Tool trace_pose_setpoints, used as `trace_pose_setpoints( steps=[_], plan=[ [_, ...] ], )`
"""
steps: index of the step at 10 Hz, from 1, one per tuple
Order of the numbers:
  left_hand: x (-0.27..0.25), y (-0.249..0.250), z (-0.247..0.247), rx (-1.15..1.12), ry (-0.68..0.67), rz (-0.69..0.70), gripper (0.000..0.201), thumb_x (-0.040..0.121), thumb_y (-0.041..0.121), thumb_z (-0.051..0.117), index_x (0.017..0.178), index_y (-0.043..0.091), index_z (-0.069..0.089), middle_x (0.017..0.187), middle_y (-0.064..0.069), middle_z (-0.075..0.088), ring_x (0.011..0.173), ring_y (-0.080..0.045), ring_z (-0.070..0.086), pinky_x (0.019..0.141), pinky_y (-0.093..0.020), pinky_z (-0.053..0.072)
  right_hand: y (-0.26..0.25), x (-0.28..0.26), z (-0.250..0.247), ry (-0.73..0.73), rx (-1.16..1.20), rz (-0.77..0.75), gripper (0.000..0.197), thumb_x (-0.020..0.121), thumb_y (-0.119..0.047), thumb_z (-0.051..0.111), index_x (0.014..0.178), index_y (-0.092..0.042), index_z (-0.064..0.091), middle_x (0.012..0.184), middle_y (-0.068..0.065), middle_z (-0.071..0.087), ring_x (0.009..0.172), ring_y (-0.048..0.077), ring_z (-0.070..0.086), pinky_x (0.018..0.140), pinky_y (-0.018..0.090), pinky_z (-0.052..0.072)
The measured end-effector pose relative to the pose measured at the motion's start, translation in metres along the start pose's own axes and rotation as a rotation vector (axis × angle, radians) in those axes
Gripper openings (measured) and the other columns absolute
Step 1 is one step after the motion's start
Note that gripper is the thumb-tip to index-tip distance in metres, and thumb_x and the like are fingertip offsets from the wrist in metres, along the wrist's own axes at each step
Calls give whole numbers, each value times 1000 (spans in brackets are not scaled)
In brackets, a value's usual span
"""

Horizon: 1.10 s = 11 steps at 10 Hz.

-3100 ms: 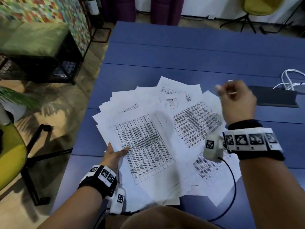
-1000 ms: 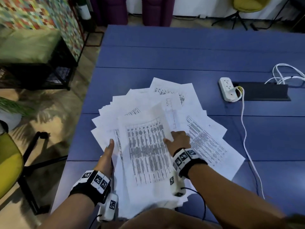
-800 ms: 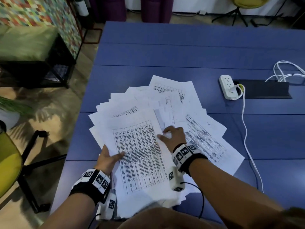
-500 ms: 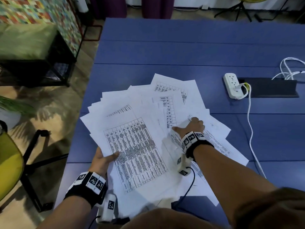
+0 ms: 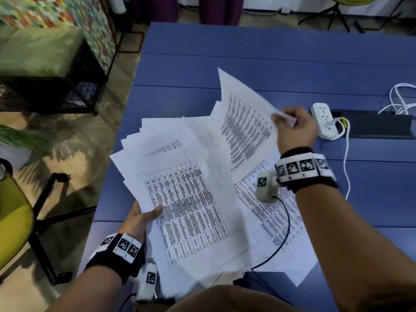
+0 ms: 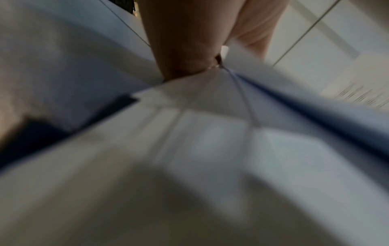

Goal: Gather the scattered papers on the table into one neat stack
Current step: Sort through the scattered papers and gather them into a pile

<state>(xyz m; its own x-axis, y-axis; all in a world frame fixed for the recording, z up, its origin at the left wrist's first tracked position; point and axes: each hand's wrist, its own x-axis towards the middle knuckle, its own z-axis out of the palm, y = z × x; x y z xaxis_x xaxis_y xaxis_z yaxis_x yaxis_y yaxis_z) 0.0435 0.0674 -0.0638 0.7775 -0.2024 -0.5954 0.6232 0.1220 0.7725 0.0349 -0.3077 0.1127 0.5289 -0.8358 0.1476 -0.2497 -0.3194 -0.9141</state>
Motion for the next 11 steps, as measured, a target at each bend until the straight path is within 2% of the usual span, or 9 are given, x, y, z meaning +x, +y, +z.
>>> trace_pose_setpoints(
  steps=[2,3,4,5,6,7,8,9,11],
  plan=[
    [-5,4,10,16,-35,-1,87,76,4,79,148,14,31,148,0,43,137,-18,39,113,-35,27,-102,5,-44,-38,404,-414,23,78,-3,72,77,-21,57,67,-20,63,70,-2,58,69,19,49],
    [-3,7,8,56,-26,-44,133,54,30,94,156,19,9,163,1,14,148,-18,18,120,-43,12,-109,6,-54,41,373,-490,10,80,-13,72,82,-10,62,77,-11,64,75,6,59,70,23,49],
    [-11,9,17,45,-25,-63,108,79,13,79,156,14,4,162,1,11,147,-16,16,118,-39,10,-103,6,-52,-10,345,-409,10,82,-12,69,83,-15,60,74,-22,63,71,-4,58,70,16,47],
    [-14,13,25,-38,-32,-100,106,73,31,83,154,9,18,155,-3,32,137,-18,37,118,-40,21,-75,-3,-33,-148,236,-210,22,86,0,62,104,-11,57,96,-7,67,74,-16,59,73,5,45],
    [-28,28,26,-15,27,-259,90,77,71,61,145,15,43,146,-15,47,135,-33,44,112,-53,31,-25,-23,-1,-349,-60,-35,34,88,-7,60,120,3,55,122,16,61,109,18,61,95,23,47],
    [-23,23,6,-682,72,-465,71,96,61,39,154,22,26,156,-21,26,140,-51,14,103,-78,11,12,-60,21,-572,-307,100,45,96,-13,49,139,-2,40,141,15,46,131,28,43,111,30,30],
    [-25,8,5,95,-37,100,91,73,85,52,149,45,23,157,-13,30,138,-53,14,116,-56,17,33,-96,34,-693,-388,200,39,100,-10,42,139,-6,40,140,14,47,126,29,47,98,29,38],
    [-20,11,16,199,-123,-88,113,51,69,83,144,24,39,143,4,50,133,-19,44,115,-50,28,53,-109,46,-743,-406,219,34,99,-10,43,133,-9,45,132,13,53,115,28,55,85,27,44],
    [-28,1,28,192,-61,64,68,76,-17,68,135,10,46,126,-9,64,119,-26,59,106,-46,41,88,-73,34,-565,-321,221,26,84,-10,67,108,-14,58,98,5,61,87,19,57,77,27,50]
  ],
)
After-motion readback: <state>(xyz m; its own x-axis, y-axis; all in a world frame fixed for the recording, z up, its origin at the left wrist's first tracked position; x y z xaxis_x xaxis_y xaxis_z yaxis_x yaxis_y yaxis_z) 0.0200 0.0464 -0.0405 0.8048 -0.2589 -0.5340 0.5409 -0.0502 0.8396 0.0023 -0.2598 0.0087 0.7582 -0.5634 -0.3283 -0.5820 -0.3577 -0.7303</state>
